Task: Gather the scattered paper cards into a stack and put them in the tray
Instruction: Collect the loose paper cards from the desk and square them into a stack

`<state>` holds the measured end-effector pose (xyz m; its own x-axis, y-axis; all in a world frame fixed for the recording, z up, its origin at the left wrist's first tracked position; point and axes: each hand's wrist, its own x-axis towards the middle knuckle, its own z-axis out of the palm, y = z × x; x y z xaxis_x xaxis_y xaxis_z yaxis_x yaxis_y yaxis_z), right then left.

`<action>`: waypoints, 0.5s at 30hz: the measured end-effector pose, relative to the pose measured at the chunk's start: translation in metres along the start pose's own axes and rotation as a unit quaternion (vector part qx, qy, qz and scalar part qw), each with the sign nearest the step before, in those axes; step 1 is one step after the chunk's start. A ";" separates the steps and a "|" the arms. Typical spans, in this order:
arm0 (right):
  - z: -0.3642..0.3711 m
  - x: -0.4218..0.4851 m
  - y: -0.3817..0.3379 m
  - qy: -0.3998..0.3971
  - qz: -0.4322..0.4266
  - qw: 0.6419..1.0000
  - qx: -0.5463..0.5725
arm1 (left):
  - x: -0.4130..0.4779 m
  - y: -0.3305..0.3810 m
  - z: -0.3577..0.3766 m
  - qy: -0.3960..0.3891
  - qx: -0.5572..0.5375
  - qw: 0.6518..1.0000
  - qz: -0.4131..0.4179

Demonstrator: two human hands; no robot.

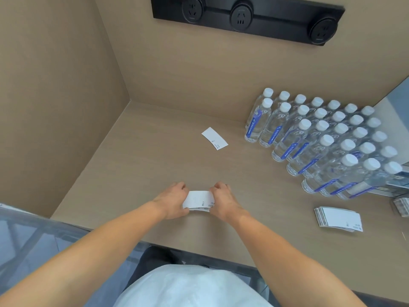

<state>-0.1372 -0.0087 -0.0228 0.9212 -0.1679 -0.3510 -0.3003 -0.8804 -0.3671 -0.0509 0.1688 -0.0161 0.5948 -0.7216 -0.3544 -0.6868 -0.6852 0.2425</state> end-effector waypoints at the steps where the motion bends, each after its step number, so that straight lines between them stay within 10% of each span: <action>1: 0.000 0.000 0.002 -0.002 0.003 1.000 0.005 | 0.001 0.001 0.003 0.002 0.001 1.000 0.000; 15: 0.016 0.001 0.007 -0.006 0.024 0.999 0.030 | 0.006 -0.006 0.018 0.001 -0.014 1.000 -0.008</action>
<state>-0.1425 -0.0085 -0.0394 0.9024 -0.2049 -0.3791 -0.3597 -0.8426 -0.4009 -0.0502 0.1705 -0.0358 0.6068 -0.7107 -0.3559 -0.6650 -0.6992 0.2625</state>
